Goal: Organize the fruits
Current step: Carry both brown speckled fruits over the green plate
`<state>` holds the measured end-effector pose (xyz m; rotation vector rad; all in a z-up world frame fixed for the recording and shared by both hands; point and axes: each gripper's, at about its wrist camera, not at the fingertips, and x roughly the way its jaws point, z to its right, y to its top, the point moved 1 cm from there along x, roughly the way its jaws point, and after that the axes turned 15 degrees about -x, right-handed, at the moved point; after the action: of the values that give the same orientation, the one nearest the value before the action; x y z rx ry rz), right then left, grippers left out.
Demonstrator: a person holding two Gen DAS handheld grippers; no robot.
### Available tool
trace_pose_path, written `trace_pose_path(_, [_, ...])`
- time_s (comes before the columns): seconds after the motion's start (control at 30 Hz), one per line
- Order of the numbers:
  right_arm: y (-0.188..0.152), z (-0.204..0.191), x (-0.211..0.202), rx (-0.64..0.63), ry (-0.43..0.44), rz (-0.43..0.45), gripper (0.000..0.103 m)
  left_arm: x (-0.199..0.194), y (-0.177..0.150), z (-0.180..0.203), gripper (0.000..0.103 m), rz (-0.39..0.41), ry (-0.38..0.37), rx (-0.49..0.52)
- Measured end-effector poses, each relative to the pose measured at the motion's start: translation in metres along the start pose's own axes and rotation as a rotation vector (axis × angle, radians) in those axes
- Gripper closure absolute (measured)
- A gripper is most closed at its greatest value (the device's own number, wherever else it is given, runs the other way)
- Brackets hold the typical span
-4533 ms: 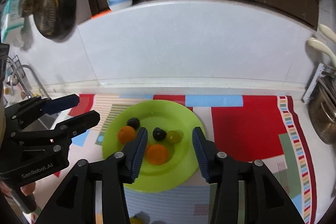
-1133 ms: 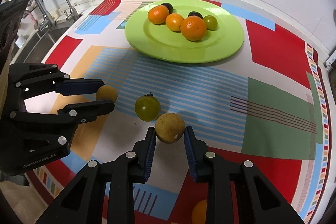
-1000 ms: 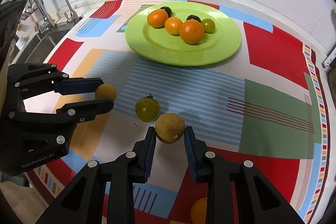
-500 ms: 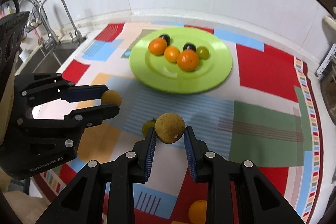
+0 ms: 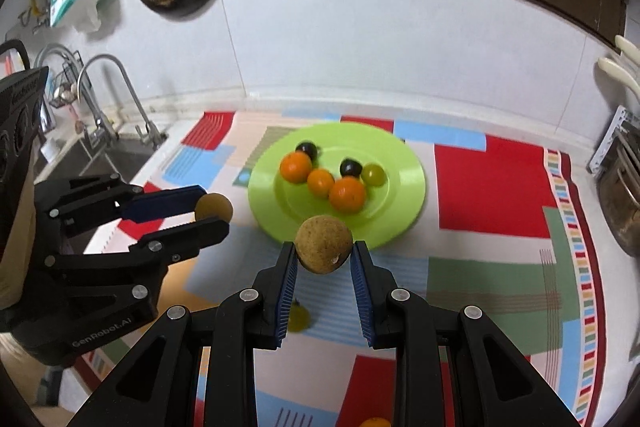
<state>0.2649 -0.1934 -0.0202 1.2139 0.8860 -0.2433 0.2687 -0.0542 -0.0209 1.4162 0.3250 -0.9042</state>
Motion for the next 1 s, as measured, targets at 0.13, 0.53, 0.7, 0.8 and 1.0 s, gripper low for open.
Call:
trace_pose_path(0.13, [0.011,0.005,0.000,0.008,-0.007,0.020,0.074,0.001,0.011,-0.002,0.076,0.009,-0.005,-0.016])
trace_pose_path(0.53, [0.041,0.021,0.017,0.021,-0.020,0.032,0.074,0.013,0.050,-0.011,0.076,0.021,0.008,-0.041])
trace_pose_path(0.7, [0.052,0.028,0.027,0.014,-0.028,0.023,0.074,0.027,0.063,-0.017,0.076,0.003,0.002,-0.053])
trace_pose_path(0.8, [0.060,0.033,0.034,0.022,-0.025,0.018,0.074,0.039,0.072,-0.021,0.076,-0.013,-0.008,-0.061])
trace_pose_path(1.0, [0.074,0.046,0.055,0.032,-0.026,-0.008,0.074,0.069,0.086,-0.028,0.076,-0.052,0.003,-0.070])
